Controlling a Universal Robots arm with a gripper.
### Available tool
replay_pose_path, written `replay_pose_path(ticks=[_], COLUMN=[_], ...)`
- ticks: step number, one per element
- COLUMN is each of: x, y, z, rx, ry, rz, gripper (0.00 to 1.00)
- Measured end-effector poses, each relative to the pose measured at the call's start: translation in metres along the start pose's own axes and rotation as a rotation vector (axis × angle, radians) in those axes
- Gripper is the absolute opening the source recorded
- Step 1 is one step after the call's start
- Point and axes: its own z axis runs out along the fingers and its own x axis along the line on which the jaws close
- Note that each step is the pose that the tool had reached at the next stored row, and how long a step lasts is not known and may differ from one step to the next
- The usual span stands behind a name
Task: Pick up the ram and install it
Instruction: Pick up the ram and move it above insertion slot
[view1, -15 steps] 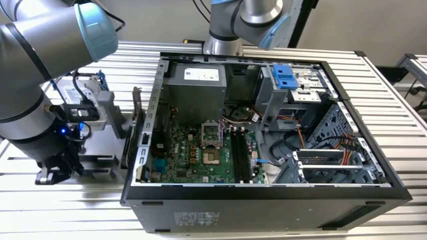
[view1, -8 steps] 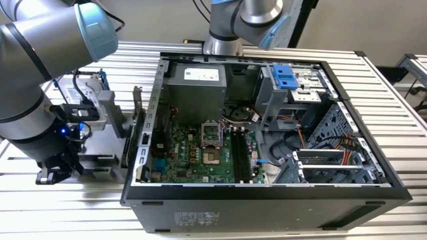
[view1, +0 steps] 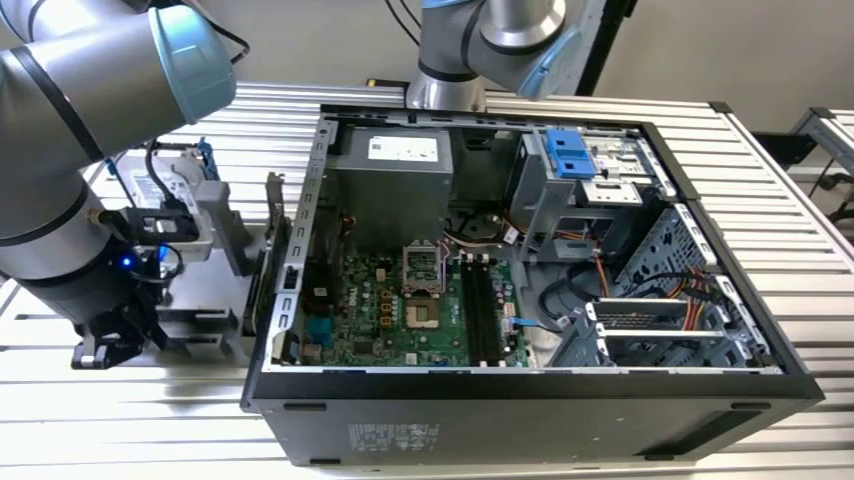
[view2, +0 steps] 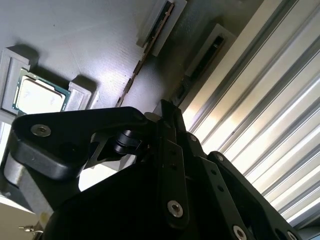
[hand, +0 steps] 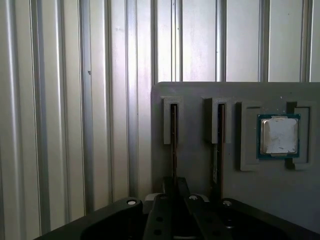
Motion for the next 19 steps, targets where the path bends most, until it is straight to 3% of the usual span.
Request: replay_pose_path(ticks=[19], x=[-0.0008], y=[0.0002], z=[-0.0211], rx=[-0.0001], ry=[0.0001], rz=[0.000], gripper=[0.00])
